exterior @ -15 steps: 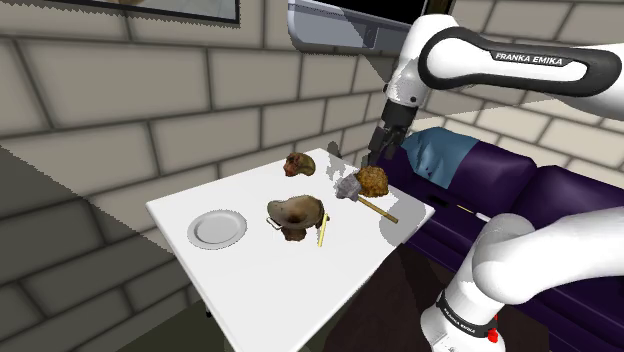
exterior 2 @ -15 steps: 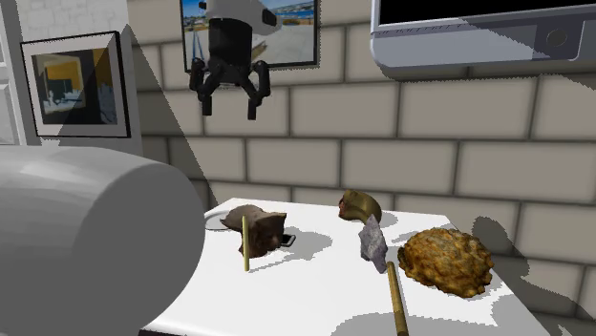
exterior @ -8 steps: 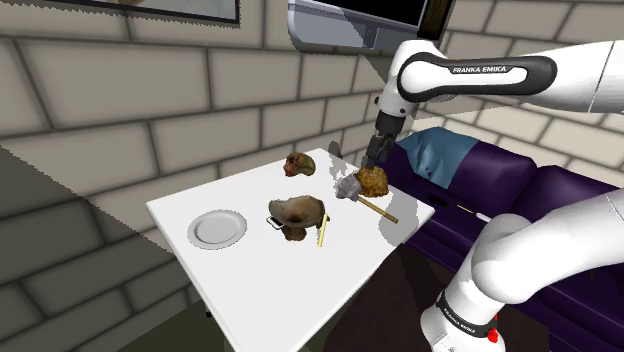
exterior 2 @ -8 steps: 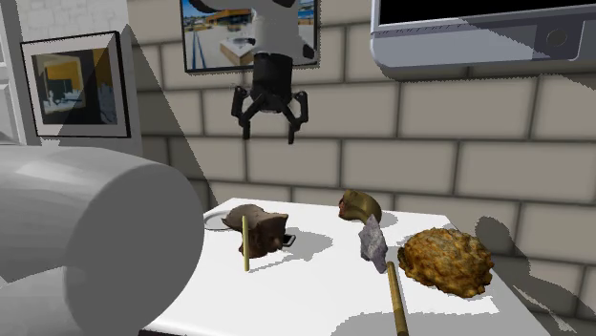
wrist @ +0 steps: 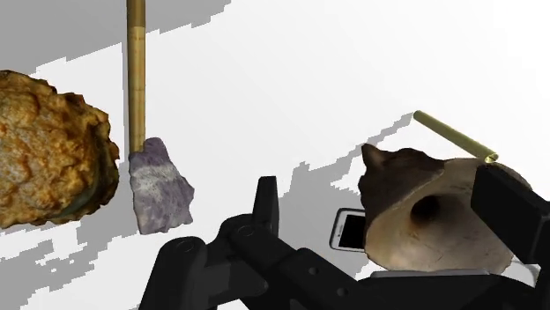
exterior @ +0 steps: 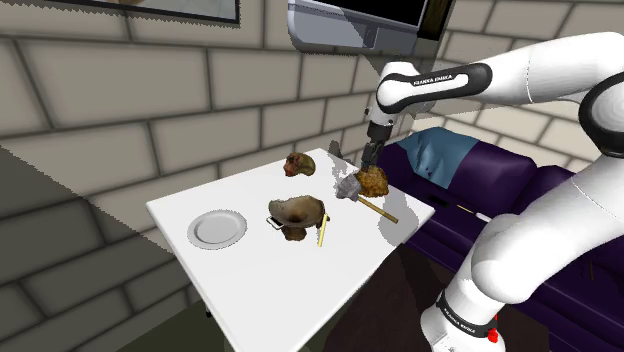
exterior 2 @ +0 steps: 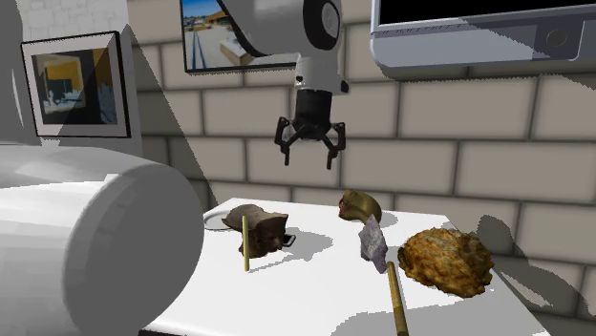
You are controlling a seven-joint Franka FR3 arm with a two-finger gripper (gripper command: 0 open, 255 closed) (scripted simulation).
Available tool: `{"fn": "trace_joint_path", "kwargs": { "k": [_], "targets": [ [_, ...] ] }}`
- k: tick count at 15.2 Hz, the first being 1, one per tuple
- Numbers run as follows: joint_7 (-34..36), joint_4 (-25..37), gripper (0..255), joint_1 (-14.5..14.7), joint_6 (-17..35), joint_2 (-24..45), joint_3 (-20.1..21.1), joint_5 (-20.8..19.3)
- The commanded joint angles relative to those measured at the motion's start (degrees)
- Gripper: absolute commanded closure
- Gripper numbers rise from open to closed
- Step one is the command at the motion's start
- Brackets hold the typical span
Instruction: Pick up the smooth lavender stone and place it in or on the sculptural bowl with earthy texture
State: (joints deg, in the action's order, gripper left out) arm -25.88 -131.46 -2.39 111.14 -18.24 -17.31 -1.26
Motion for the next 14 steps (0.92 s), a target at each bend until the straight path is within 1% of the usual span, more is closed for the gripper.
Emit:
{"fn": "trace_joint_path", "kwargs": {
  "k": [1,4,8,11,14],
  "targets": [
    [-3.93,1.92,0,-0.12,1.69,4.13,-1.83,0.32],
    [-9.48,5.52,0,-0.3,3.79,10.76,-3.98,1.7],
    [-16.91,11.46,0,-1.16,5.71,20.11,-5.89,4.6],
    [-22.21,16.8,0,-2.49,6.41,27.35,-6.42,7.16],
    [-26.96,22.92,0,-4.43,6.45,34.64,-6.18,9.58]
  ]
}}
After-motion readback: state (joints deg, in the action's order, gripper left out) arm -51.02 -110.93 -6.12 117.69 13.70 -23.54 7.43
